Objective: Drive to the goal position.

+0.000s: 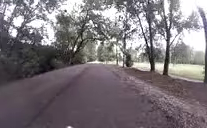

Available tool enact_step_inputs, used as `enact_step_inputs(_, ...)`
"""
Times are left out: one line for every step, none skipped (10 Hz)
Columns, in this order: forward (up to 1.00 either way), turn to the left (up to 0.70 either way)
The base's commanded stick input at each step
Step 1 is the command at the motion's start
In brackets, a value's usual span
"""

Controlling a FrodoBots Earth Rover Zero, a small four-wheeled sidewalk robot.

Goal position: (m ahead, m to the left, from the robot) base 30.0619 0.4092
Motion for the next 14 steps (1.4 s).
enact_step_inputs(1.0, 0.01)
enact_step_inputs(1.0, 0.01)
enact_step_inputs(1.0, 0.01)
enact_step_inputs(1.0, 0.01)
enact_step_inputs(1.0, 0.01)
enact_step_inputs(1.0, 0.01)
enact_step_inputs(1.0, -0.01)
enact_step_inputs(1.0, -0.04)
enact_step_inputs(1.0, -0.07)
enact_step_inputs(1.0, -0.07)
enact_step_inputs(1.0, -0.07)
enact_step_inputs(1.0, -0.07)
enact_step_inputs(1.0, -0.06)
enact_step_inputs(1.0, -0.02)
